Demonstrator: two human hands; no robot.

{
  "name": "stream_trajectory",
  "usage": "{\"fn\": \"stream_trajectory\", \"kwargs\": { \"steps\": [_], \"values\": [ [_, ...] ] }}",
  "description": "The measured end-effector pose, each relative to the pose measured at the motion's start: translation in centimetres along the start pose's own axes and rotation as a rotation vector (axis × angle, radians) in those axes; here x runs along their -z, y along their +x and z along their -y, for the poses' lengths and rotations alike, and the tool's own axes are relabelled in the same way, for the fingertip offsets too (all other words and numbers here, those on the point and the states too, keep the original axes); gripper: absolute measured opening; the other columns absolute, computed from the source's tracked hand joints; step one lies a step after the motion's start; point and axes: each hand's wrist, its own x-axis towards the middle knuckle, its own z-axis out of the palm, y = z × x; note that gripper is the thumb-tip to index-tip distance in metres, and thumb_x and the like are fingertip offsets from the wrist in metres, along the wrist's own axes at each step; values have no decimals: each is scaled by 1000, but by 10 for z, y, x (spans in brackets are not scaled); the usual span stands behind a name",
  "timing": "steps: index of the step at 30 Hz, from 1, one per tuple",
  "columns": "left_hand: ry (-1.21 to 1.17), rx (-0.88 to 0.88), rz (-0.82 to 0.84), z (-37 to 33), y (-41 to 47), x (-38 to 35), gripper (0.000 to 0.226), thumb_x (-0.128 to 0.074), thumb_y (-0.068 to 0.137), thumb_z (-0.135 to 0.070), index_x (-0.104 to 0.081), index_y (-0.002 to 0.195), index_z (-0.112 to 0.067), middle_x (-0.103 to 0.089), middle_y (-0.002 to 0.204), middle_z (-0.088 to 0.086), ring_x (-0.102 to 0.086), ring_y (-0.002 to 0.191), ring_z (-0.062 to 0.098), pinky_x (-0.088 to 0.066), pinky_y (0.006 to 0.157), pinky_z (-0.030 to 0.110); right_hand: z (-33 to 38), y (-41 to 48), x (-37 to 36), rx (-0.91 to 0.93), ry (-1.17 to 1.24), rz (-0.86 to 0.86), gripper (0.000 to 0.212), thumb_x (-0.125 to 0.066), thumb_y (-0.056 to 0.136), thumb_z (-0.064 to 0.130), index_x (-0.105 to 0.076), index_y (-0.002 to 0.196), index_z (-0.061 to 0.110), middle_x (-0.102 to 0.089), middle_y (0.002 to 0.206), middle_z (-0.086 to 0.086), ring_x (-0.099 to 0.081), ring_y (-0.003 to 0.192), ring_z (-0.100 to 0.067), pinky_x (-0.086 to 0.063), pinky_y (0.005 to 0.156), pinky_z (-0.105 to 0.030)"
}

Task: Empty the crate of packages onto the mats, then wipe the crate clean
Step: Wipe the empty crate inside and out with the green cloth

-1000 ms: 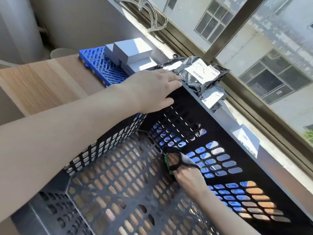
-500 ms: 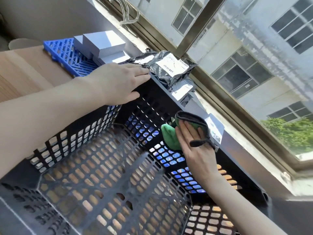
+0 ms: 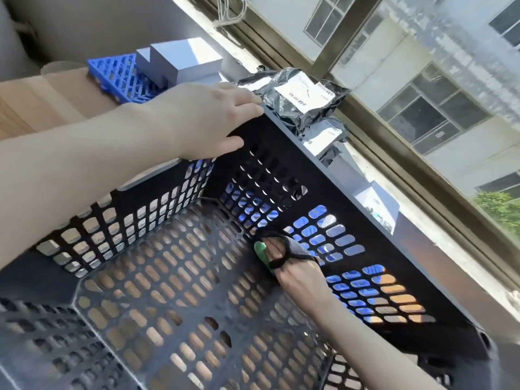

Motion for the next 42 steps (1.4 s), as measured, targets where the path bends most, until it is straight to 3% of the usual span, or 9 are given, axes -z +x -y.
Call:
{"fn": "stream_trajectory", "kwargs": {
  "steps": [5,15,18,24,28,32,34,38,42],
  "values": [
    [0,-13,12,-2,-1,3,63,-39,93,-45,-29,151,-24,-28,157,-7,-32,141,19,-45,104,45,-28,-48,90,-104,82,-414,50,-18,99,3,-34,146,5,-28,156,-9,-48,130,-28,-33,111,-39],
    [-30,-2,28,-5,-3,9,65,-34,89,-48,-30,150,-26,-27,157,-9,-32,141,18,-48,99,49,-32,-55,82,-164,-63,-507,49,-20,98,-3,-43,141,3,-41,149,-10,-44,133,-25,-24,117,-33],
    [-23,9,26,-5,-3,9,64,-35,89,-47,-29,150,-28,-27,157,-11,-31,142,17,-49,97,49,-17,-38,33,-128,38,-206,49,-39,85,1,-55,130,8,-68,110,-16,-68,89,-30,-58,70,-37],
    [-5,23,32,-6,-2,10,60,-42,94,-42,-28,151,-28,-26,157,-11,-29,142,16,-45,102,45,5,-20,11,48,-120,-15,14,-56,59,8,-68,54,11,-56,46,-2,-56,42,-22,-41,35,-23],
    [7,27,45,-8,-3,11,60,-43,94,-42,-28,151,-27,-27,157,-10,-29,142,16,-48,96,45,-8,-25,12,39,-123,-14,5,-76,65,14,-72,69,14,-64,59,-4,-62,56,-24,-48,44,-29],
    [18,31,65,-7,-3,11,62,-43,94,-43,-26,152,-26,-25,158,-8,-27,142,18,-47,98,45,-35,-58,49,-68,19,-207,64,-7,102,43,-50,134,8,-58,130,-14,-56,117,-34,-48,94,-48],
    [-6,22,66,-7,-3,10,65,-43,92,-44,-26,152,-26,-26,158,-6,-28,143,20,-45,103,48,-43,-78,82,-134,17,-305,49,-13,103,15,-34,146,5,-36,151,-12,-40,135,-32,-37,107,-50],
    [-19,3,88,-4,-2,9,68,-44,92,-46,-23,153,-24,-23,159,-5,-26,145,20,-40,109,48,-53,-104,106,-166,-50,-592,52,-29,91,-10,-43,140,-1,-35,151,-15,-36,138,-31,-25,116,-46],
    [-26,-20,89,-4,-2,9,70,-45,93,-45,-20,154,-23,-21,160,-4,-23,145,20,-42,107,48,-38,-90,71,-208,220,-379,47,-31,95,-6,-39,141,-3,-33,151,-7,-32,140,-11,-22,118,-38]
  ]
}}
